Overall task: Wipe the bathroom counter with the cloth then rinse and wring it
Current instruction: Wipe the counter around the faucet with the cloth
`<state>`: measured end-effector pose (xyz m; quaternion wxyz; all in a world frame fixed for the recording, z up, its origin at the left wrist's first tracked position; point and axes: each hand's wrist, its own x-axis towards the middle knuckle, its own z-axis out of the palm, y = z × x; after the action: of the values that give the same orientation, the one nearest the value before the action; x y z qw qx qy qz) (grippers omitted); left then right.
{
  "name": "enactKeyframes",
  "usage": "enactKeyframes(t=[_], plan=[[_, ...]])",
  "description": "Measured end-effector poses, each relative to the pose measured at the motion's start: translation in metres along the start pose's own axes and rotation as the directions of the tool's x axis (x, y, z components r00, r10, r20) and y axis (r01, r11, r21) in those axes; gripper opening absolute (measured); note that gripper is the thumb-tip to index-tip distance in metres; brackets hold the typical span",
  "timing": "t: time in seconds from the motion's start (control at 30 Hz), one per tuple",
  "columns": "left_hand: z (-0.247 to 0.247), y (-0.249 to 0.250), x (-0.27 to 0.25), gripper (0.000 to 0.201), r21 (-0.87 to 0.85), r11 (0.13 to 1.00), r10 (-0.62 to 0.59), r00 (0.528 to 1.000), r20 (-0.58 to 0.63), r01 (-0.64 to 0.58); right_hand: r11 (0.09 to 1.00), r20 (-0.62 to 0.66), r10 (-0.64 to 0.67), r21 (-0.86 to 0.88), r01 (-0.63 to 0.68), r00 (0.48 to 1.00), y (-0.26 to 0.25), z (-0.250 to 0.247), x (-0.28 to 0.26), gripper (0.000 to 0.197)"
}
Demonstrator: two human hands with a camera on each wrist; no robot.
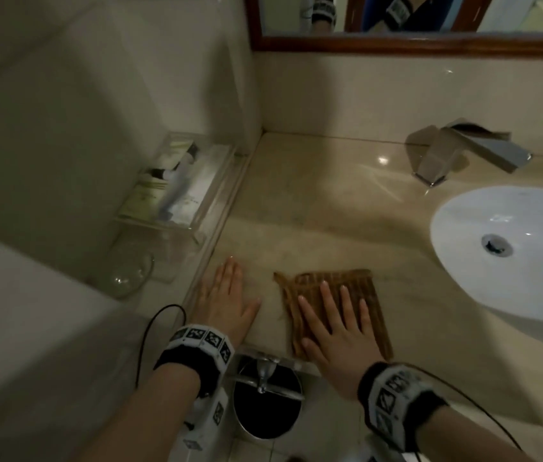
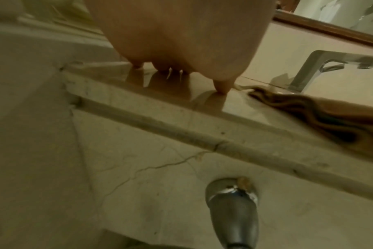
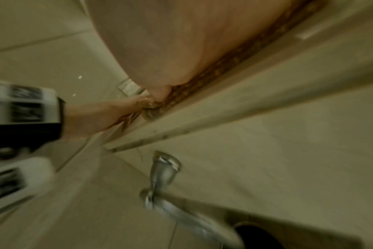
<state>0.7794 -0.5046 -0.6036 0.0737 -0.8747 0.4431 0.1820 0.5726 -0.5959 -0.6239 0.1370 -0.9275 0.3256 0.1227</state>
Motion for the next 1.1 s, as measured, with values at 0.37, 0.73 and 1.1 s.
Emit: enactKeyframes(t=[0.37,0.73,1.1], plan=[[0.014,-0.004,0.001,0.068,-0.149,0.988,-0.056,0.989,-0.135,0.036,0.998,0.031,-0.045,-0.037,0.046,0.999,-0.064,-0.009,0.061,0.06],[-0.026,-0.001,0.016,0.067,-0.068,0.996,-0.047,0.993,0.105,0.054,0.998,0.099,0.028,0.052,-0.033,0.995,-0.082,-0.055,0.192,0.059],[-0.033,-0.002,0.021,0.06,-0.111,0.992,-0.04,0.993,0.112,0.053,0.999,0.099,0.015,0.038,-0.019,0.995,-0.077,-0.039,0.137,0.058]])
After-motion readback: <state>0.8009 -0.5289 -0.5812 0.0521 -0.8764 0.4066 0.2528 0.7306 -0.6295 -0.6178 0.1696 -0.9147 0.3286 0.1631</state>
